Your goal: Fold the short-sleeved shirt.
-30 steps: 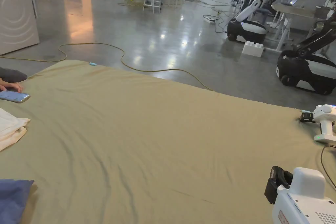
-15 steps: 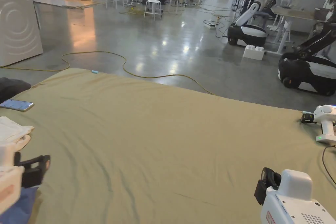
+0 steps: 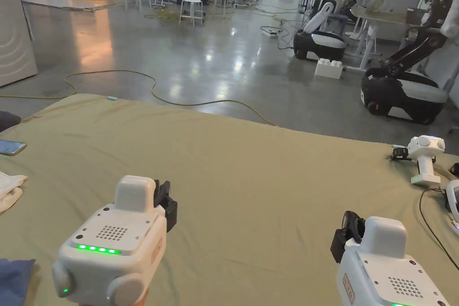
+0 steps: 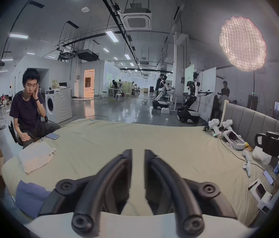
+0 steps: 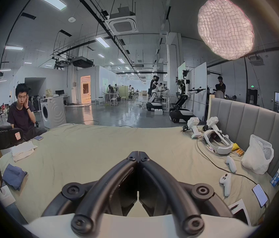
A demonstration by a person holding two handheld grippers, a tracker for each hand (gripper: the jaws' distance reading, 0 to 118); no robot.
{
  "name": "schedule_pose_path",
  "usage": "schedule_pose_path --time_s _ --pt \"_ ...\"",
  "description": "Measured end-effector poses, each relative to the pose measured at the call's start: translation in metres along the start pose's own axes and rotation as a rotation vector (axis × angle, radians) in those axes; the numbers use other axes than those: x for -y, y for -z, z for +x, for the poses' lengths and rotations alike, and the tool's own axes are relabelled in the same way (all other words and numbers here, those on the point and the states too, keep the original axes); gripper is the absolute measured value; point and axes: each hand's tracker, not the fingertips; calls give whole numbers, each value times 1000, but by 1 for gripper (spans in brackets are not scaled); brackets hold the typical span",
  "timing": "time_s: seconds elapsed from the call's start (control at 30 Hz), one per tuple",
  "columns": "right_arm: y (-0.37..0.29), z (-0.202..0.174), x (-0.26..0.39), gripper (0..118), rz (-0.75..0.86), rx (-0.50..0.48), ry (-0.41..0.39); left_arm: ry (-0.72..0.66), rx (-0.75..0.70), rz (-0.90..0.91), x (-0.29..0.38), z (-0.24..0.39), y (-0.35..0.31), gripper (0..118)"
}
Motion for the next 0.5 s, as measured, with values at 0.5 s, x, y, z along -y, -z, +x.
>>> schedule_pose_path --time_s 0.5 --pt "-2 -2 5 0 22 25 9 81 14 60 6 20 -3 6"
